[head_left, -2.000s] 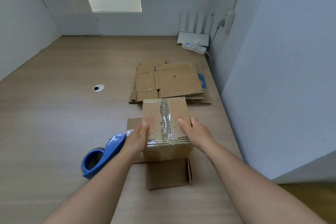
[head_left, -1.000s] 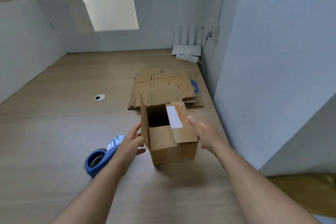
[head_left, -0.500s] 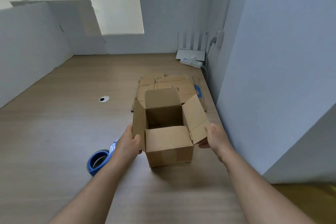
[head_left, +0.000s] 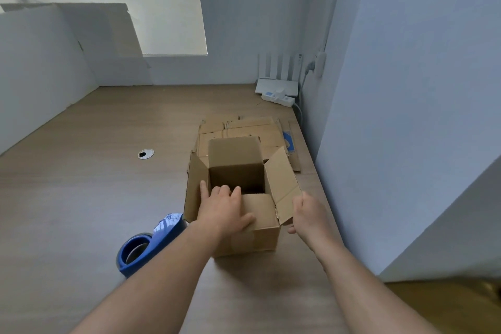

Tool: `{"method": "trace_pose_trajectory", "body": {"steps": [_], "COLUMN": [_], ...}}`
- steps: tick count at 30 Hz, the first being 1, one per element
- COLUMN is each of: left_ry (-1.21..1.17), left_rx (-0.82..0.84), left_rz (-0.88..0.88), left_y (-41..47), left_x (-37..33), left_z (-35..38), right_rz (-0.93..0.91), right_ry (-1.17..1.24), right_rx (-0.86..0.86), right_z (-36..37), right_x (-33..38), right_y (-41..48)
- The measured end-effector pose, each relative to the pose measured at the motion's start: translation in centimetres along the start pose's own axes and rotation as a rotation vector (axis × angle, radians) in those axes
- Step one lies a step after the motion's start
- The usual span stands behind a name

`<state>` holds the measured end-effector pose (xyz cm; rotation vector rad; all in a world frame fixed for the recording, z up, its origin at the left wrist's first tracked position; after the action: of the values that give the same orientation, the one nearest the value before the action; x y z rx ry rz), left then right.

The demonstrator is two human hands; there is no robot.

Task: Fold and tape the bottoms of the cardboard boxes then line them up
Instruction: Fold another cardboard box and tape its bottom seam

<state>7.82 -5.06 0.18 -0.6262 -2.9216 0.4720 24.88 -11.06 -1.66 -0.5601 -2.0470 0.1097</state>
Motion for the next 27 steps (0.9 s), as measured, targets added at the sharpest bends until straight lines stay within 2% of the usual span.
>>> {"method": "trace_pose_trajectory", "body": {"steps": [2, 4, 6, 8, 9, 10, 12, 14, 15, 16, 18, 20, 23, 27], "left_ry": [0.028, -0.048, -0.138, -0.253, -0.309, -0.373, -0.521, -0.760, -0.911, -1.040, -1.183, -1.133, -0.909, -0.880], "left_rx": [-0.176, -0.340, -0.428, -0.623, -0.659, -0.607, -0.369, -0.122, -0.053, -0.030, -0.099, -0.116, -0.070, -0.149], "left_rz": [0.044, 0.106, 0.076, 0.042, -0.023, -0.134, -0.276, -0.317, -0.312, -0.304, -0.322, -0.327, -0.274, -0.362], "left_y": [-1.3, -3.7, -5.7, -7.4, -7.8, -7.6, -6.5, -6.0, -5.8, -5.8, -5.6, -5.8, -6.4, -8.0], "left_x": [-1.0, -1.8, -1.2, 0.5, 1.6, 2.8, 4.8, 5.4, 5.6, 5.7, 6.4, 6.0, 3.7, 3.6], "left_z": [-2.8, -4.9, -4.8, -4.3, -4.1, -3.7, -2.2, -0.8, -0.1, 0.5, 1.0, 1.0, 1.1, 0.8], "right_rz": [0.006, -0.009, -0.016, -0.043, -0.059, -0.070, -0.089, -0.112, -0.126, -0.142, -0.175, -0.205, -0.251, -0.285], "right_ry": [0.000, 0.006, -0.003, -0.048, -0.074, -0.103, -0.166, -0.200, -0.207, -0.210, -0.219, -0.236, -0.270, -0.272], "right_rx": [-0.027, -0.051, -0.061, -0.065, -0.067, -0.069, -0.061, -0.051, -0.049, -0.042, -0.032, -0.022, -0.002, -0.017], "right_z": [0.0, 0.2, 0.3, 0.5, 0.5, 0.5, 0.6, 0.6, 0.7, 0.7, 0.9, 1.0, 1.0, 0.6], "right_x": [0.1, 0.2, 0.5, 0.9, 1.1, 1.2, 1.5, 1.7, 1.8, 1.9, 2.2, 2.5, 3.0, 3.4], "right_y": [-0.1, 0.0, -0.2, -0.2, -0.1, -0.1, -0.2, -0.3, -0.4, -0.5, -0.7, -0.8, -1.3, -1.4]}}
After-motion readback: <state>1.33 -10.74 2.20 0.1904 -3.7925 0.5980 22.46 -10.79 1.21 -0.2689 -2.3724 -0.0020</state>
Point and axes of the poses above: each hand's wrist, its own y-axis towards the middle knuckle, its own z-axis out of the palm, x = y × z, the point moved 8 cm from there along y, towards the middle knuckle, and after that the axes turned 7 degrees about x, right-handed, at the moved point
